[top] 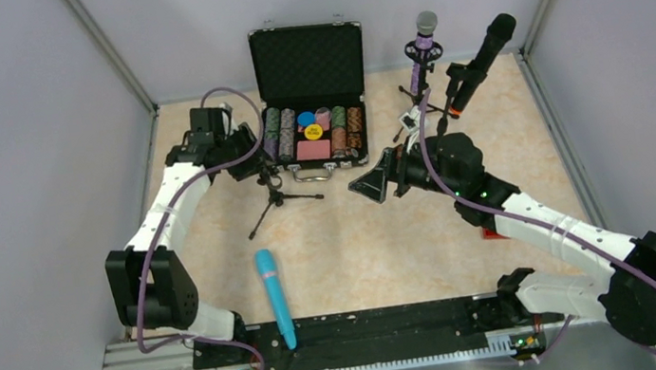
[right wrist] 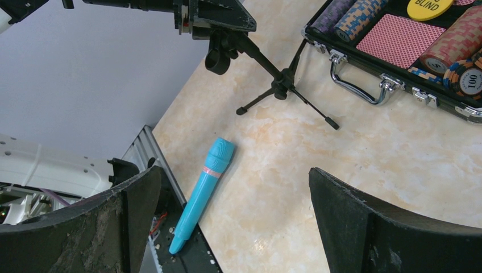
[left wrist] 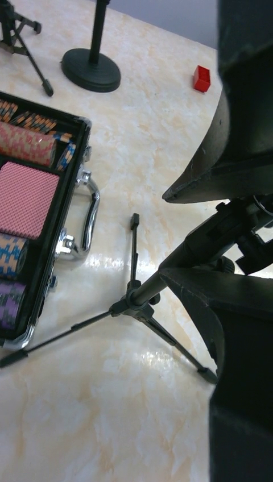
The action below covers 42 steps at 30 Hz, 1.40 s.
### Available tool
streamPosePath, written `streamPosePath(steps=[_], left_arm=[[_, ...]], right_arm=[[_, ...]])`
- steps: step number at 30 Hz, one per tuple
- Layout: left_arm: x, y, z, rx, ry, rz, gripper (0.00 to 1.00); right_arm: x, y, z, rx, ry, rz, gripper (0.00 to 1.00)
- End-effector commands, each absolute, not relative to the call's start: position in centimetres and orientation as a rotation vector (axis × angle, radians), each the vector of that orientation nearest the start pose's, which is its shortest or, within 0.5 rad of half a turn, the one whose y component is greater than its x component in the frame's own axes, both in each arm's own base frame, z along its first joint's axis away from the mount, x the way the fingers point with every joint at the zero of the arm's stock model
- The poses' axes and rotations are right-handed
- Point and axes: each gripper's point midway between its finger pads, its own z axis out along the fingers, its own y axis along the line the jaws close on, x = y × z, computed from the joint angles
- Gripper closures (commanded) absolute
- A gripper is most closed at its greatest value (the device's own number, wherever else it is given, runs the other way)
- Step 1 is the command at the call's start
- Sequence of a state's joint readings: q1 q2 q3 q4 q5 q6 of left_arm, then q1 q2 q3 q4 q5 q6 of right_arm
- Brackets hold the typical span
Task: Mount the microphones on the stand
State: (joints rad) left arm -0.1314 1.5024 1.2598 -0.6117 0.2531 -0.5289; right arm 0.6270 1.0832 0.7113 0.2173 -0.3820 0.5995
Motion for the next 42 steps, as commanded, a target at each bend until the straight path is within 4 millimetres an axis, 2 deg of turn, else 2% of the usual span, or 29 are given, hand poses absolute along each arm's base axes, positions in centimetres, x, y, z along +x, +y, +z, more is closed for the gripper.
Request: streamPosePath(steps=[1,4,11,24,27,31,34,38,42], left_arm=[[36.3,-16.0,20.4,-0.231,2.422,-0.779,0.56],[36.1,-16.7,21.0,-0.208,2.412,-0.768,0.57],[35.5,-18.2,23.9,-0.186,2.334,-0.798,0.6],[33.8,-22.4,24.2,-0.124,2.345,-0.871,0.62],[34.0,-22.4,24.1,-0.115,2.343,-0.851,0.54],[34.5,-21.6,24.0,-0.107,2.336,-0.778,0.29],[34.9,-21.0,24.4,-0.099,2.321,-0.731,0.16],[35.7,-20.3,25.5,-0.088,2.279,-0.676,0.06],[36.2,-18.8,27.3,-0.087,2.206,-0.589,0.05]], right_arm=[[25.0,28.4,25.8,-0.311,1.795,1.21,0.01],[25.1,28.3,25.8,-0.306,1.798,1.206,0.01],[25.2,28.3,25.7,-0.302,1.798,1.204,0.01],[25.2,28.6,25.8,-0.3,1.798,1.222,0.01],[25.3,28.6,25.8,-0.301,1.801,1.219,0.01],[25.3,28.7,25.8,-0.305,1.806,1.216,0.01],[25.4,28.8,25.8,-0.309,1.812,1.219,0.01],[25.4,29.2,25.7,-0.319,1.82,1.237,0.01],[25.2,29.9,25.8,-0.343,1.835,1.272,0.01]])
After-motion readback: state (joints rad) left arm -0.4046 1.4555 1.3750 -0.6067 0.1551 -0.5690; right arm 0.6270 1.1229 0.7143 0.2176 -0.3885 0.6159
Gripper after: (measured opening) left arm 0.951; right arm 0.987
